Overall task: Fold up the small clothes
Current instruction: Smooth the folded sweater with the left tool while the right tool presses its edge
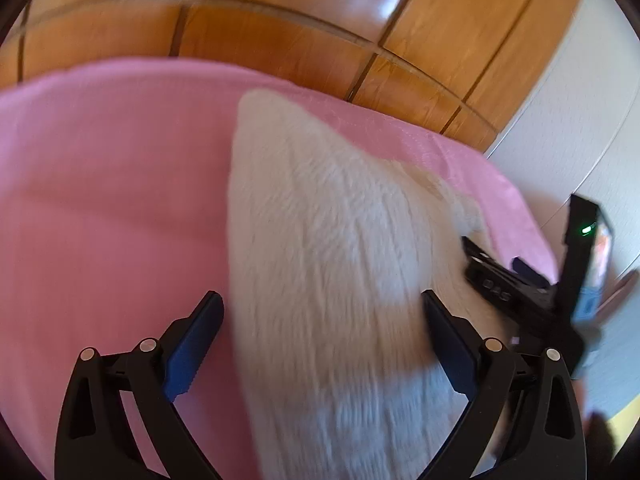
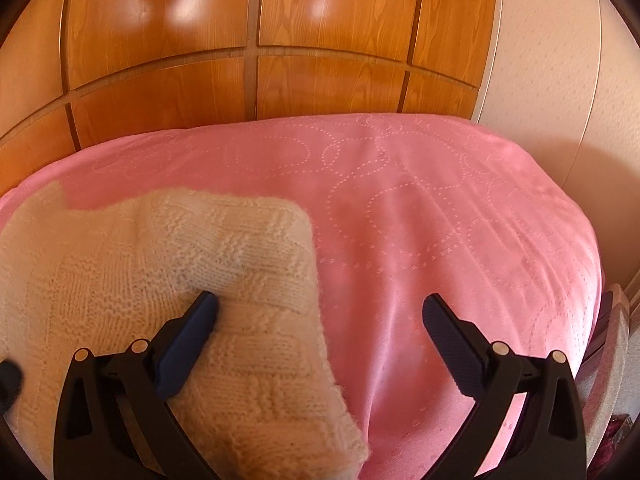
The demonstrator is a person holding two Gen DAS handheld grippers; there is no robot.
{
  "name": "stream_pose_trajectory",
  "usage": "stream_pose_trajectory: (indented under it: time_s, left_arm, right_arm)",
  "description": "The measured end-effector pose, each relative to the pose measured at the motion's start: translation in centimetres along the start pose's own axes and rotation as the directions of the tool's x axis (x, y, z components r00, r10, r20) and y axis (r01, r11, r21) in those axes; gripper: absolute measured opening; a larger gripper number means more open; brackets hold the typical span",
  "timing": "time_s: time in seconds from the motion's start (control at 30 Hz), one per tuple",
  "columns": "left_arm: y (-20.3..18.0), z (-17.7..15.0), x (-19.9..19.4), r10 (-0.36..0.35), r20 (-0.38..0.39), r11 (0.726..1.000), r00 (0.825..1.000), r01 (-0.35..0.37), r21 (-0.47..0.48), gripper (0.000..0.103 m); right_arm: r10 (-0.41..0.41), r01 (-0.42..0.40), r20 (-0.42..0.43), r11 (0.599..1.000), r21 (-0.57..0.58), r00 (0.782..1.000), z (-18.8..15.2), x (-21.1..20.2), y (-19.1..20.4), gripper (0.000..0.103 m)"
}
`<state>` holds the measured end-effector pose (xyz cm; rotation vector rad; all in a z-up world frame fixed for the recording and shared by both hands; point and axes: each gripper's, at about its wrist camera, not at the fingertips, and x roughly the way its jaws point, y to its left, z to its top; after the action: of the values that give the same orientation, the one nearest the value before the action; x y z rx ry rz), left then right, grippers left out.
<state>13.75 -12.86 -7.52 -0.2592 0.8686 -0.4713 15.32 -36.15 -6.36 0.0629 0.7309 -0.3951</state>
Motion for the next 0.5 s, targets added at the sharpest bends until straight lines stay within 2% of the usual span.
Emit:
stream_pose_trajectory:
  time_s: [0.07, 0.33, 0.5]
  left_arm:
    - [-0.1, -0.7, -0.6, -0.001, -0.006, 1.0, 1.0, 0.001, 0.007, 0.097]
    - [-1.1, -2.5, -0.8, 0.07, 0.027, 0.981, 0.997, -0.074, 0.18, 0.097]
    - [-0.6, -2.9, -1.4, 0.045, 0.021, 0.986, 0.999, -0.048, 0.163, 0.097]
  right_arm:
    - [-0.003, 0.003, 0.007, 1.0, 0.001, 1.0, -0.1, -0.1, 0.0, 0.101]
    - [0.02, -0.02, -0.002, 1.0, 0.009, 1.0, -0.6, -0.5, -0.5, 0.101]
    - [0.106, -0.102, -0.047, 0.991, 0.089, 0.993, -1.5, -1.5, -2.4, 0.101]
